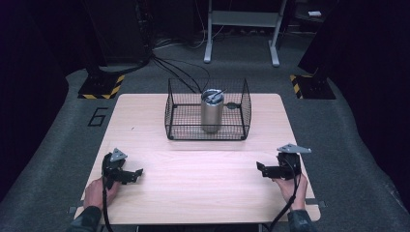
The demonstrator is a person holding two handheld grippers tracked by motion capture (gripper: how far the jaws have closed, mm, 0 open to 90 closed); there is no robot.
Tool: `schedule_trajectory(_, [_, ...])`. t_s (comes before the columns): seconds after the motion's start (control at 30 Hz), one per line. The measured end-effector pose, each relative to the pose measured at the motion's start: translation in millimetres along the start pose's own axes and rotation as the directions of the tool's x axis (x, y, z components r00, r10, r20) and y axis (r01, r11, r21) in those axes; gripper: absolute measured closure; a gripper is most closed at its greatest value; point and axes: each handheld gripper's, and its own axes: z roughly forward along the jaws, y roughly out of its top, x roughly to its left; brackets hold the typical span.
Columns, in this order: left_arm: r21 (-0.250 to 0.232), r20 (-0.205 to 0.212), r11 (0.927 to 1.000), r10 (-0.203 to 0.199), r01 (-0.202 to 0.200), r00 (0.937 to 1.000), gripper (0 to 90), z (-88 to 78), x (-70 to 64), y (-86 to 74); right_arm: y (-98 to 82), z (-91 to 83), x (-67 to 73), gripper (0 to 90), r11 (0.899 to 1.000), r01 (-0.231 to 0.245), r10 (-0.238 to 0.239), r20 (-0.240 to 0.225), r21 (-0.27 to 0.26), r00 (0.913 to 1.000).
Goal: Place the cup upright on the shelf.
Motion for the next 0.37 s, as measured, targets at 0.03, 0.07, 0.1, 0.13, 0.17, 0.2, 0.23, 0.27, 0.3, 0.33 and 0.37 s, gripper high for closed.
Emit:
schedule_trajectory(0.03, [0.001, 0.000, 1.0000, 0.002, -0.002, 1.0000, 0.1, -0.1, 0.1, 0.1, -8.4, 1.9, -3.5, 0.0, 1.000, -0.007, 0.007, 0.011, 0.010, 0.9999])
schedule_trajectory(0.07, [-0.001, 0.000, 1.0000, 0.001, -0.001, 1.0000, 0.1, 0.0, 0.0, -0.1, -16.0, 3.8, -6.3, 0.0, 1.000, -0.016, 0.015, 0.013, 0.025, 0.9998])
schedule_trajectory(0.1, [0.000, 0.001, 1.0000, 0.001, -0.001, 1.0000, 0.1, 0.1, 0.0, -0.1, -23.0, 5.3, -8.7, 0.0, 0.999, -0.031, 0.031, 0.017, 0.031, 0.9994])
schedule_trajectory(0.13, [0.000, 0.000, 1.0000, 0.000, 0.000, 1.0000, 0.1, 0.0, -0.1, 0.0, -27.7, 6.6, -10.5, 0.0, 0.999, -0.038, 0.037, 0.024, 0.038, 0.9990])
schedule_trajectory(0.17, [-0.001, 0.000, 1.0000, 0.001, -0.001, 1.0000, 0.1, 0.0, 0.0, -0.1, -35.0, 8.4, -12.9, 0.0, 0.998, -0.037, 0.035, 0.029, 0.050, 0.9990])
schedule_trajectory(0.2, [-0.001, 0.000, 1.0000, 0.001, -0.001, 1.0000, 0.1, 0.0, 0.0, -0.1, -35.0, 8.4, -12.9, 0.0, 0.998, -0.037, 0.035, 0.029, 0.050, 0.9990])
schedule_trajectory(0.23, [0.000, 0.000, 1.0000, 0.000, 0.000, 1.0000, 0.2, 0.0, 0.0, 0.0, -44.9, 9.5, -15.2, 0.0, 0.998, -0.046, 0.044, 0.039, 0.051, 0.9983])
schedule_trajectory(0.27, [0.000, 0.001, 1.0000, 0.000, 0.000, 1.0000, 0.1, 0.0, 0.0, 0.0, -48.8, 10.5, -17.0, 0.0, 0.998, -0.033, 0.031, 0.041, 0.049, 0.9987])
schedule_trajectory(0.3, [0.000, 0.001, 1.0000, -0.001, 0.001, 1.0000, 0.1, 0.0, 0.0, 0.0, -51.9, 11.7, -17.9, 0.0, 0.998, -0.033, 0.031, 0.044, 0.054, 0.9986])
schedule_trajectory(0.33, [0.000, 0.001, 1.0000, 0.000, 0.000, 1.0000, 0.1, 0.1, 0.1, 0.0, -54.3, 13.1, -18.8, 0.0, 0.997, -0.034, 0.030, 0.052, 0.068, 0.9982])
schedule_trajectory(0.37, [0.000, 0.001, 1.0000, 0.000, 0.000, 1.0000, 0.1, 0.1, 0.1, 0.0, -56.1, 13.9, -19.3, 0.0, 0.997, -0.026, 0.023, 0.053, 0.069, 0.9983])
